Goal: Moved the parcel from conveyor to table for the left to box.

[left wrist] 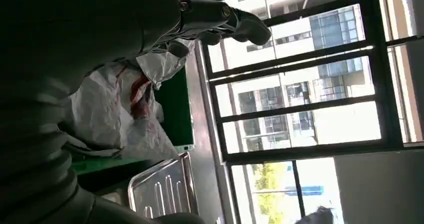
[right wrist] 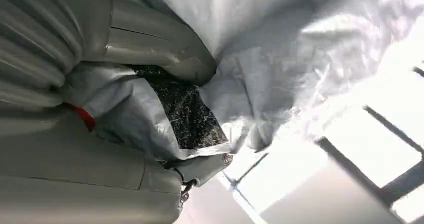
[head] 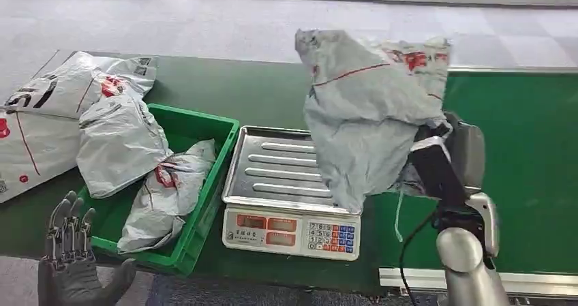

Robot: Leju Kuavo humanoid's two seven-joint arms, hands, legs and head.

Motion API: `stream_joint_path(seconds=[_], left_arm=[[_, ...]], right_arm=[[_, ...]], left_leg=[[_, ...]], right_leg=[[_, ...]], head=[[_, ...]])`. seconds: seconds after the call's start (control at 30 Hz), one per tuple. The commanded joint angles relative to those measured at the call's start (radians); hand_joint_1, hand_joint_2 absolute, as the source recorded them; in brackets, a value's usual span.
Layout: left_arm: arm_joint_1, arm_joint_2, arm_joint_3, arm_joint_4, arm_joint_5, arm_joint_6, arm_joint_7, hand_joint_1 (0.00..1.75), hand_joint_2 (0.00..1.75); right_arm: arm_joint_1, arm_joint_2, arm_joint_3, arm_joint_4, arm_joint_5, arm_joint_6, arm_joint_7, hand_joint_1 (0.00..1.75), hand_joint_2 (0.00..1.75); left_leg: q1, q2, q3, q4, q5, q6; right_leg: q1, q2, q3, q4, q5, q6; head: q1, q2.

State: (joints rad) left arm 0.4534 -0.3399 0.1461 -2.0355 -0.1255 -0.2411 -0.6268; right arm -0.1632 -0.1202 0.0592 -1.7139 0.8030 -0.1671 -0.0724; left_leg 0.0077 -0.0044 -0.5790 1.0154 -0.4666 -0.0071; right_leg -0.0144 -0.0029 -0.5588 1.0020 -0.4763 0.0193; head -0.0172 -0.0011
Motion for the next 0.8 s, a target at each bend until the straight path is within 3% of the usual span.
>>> stream_joint_path(seconds=[0.03, 0.13, 0.2, 0.23, 0.27, 0.33, 0.6, 0.8], left_arm=[[-0.047, 0.124, -0.082, 0.063, 0.021, 0.053, 0.049, 0.0, 1.75], [-0.044, 0.141, -0.099, 0.06, 0.037, 0.077, 0.051, 0.0, 1.75], [-0.037, 0.14, -0.099, 0.058, 0.038, 0.085, 0.048, 0.0, 1.75], [-0.031, 0.138, -0.097, 0.055, 0.037, 0.091, 0.047, 0.0, 1.75], [-0.019, 0.133, -0.094, 0.049, 0.036, 0.101, 0.044, 0.0, 1.75], [-0.008, 0.133, -0.093, 0.045, 0.034, 0.101, 0.042, 0.0, 1.75], [-0.003, 0.128, -0.088, 0.045, 0.032, 0.101, 0.036, 0.0, 1.75], [-0.031, 0.139, -0.122, 0.038, -0.062, 0.117, 0.027, 0.0, 1.75]], right_arm=[[-0.457, 0.144, 0.365, 0.824, 0.06, 0.32, 0.153, 1.75, 1.75], [-0.474, 0.172, 0.419, 0.941, 0.047, 0.31, 0.115, 1.75, 1.75], [-0.455, 0.173, 0.423, 0.938, 0.037, 0.296, 0.09, 1.75, 1.75], [-0.443, 0.172, 0.422, 0.924, 0.036, 0.289, 0.085, 0.26, 1.75], [-0.424, 0.165, 0.421, 0.885, 0.043, 0.272, 0.08, 0.0, 1.75], [-0.406, 0.159, 0.415, 0.846, 0.044, 0.276, 0.083, 0.0, 1.75], [-0.379, 0.146, 0.394, 0.784, 0.019, 0.287, 0.04, 0.0, 1.75], [-0.245, 0.155, 0.294, 0.495, -0.028, 0.166, -0.103, 0.0, 1.75]], left_leg=[[0.001, 0.017, 0.005, -0.005, 0.001, -0.001], [0.001, 0.022, 0.001, -0.006, 0.0, -0.004], [0.001, 0.012, 0.005, -0.005, 0.002, -0.004], [0.001, 0.011, 0.005, -0.006, 0.003, -0.003], [0.002, 0.006, 0.004, -0.004, 0.004, -0.004], [0.002, 0.0, 0.001, -0.002, 0.003, -0.003], [0.002, 0.001, -0.001, -0.002, 0.004, -0.003], [0.002, -0.002, -0.003, -0.001, 0.004, -0.004]], right_leg=[[0.001, 0.017, 0.0, -0.004, 0.006, -0.003], [0.001, 0.023, -0.001, -0.003, 0.008, -0.005], [0.002, 0.012, -0.002, -0.002, 0.005, -0.005], [0.002, 0.01, -0.002, -0.003, 0.006, -0.006], [0.002, 0.005, -0.002, -0.001, 0.005, -0.005], [0.003, 0.0, -0.002, 0.0, 0.003, -0.005], [0.002, 0.002, -0.005, 0.0, 0.004, -0.005], [0.002, -0.001, -0.006, 0.001, 0.003, -0.005]], head=[[0.001, 0.0], [0.0, 0.0], [0.0, 0.0], [0.0, 0.0], [0.0, 0.0], [0.0, 0.0], [0.0, 0.0], [0.0, 0.0]])
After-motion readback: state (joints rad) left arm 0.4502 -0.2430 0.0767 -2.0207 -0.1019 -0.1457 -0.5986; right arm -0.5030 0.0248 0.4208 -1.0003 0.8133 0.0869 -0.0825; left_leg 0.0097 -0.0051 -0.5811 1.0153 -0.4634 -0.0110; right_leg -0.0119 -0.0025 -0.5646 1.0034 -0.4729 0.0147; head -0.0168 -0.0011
